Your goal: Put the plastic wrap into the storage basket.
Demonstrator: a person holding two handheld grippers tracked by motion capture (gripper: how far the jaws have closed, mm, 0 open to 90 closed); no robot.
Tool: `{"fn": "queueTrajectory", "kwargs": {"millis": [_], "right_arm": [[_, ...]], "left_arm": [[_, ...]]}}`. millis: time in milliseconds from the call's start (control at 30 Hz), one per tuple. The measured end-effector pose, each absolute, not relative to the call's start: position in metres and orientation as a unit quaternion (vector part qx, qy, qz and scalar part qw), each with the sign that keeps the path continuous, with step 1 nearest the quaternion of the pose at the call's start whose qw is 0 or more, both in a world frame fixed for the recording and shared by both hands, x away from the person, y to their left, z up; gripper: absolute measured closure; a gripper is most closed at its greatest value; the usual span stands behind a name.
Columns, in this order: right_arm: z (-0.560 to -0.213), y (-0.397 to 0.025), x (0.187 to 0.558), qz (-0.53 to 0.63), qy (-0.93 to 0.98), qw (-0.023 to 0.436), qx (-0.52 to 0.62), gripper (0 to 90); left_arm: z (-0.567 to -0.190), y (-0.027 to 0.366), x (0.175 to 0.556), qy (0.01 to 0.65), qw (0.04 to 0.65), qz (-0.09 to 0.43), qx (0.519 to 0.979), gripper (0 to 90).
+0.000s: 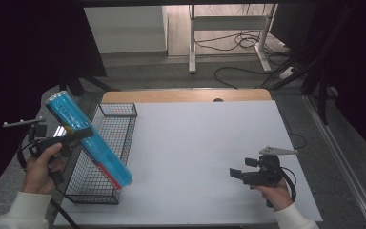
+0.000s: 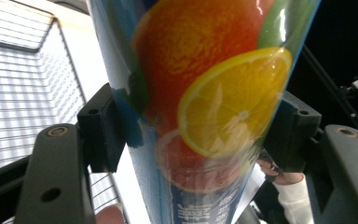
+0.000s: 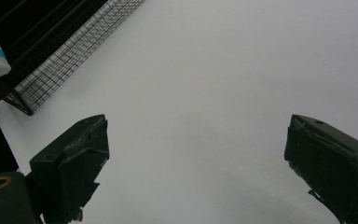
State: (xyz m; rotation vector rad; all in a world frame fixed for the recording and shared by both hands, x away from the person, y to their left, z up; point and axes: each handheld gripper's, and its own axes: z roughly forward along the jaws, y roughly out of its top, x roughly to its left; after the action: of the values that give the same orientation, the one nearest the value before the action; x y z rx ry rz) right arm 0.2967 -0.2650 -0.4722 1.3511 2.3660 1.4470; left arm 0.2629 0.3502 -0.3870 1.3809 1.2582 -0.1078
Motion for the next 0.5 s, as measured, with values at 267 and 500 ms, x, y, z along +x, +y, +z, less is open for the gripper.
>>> {"fn": "queueTrajectory", "kwargs": {"millis": [267,500], "right_arm": [[-0.474,-0.265,0.298,0.464,0.769,0.029,0.437,7.1],[-0.475,-0.267,0.298,0.463,0.769,0.03,0.44,7.3]], "left_arm": [[-0.378,0.379,0.264,0.55,0.579,-0.035,0.601,32.2],[-0.361,0.393,0.261,0.546,0.569,-0.027,0.615,32.2]]}}
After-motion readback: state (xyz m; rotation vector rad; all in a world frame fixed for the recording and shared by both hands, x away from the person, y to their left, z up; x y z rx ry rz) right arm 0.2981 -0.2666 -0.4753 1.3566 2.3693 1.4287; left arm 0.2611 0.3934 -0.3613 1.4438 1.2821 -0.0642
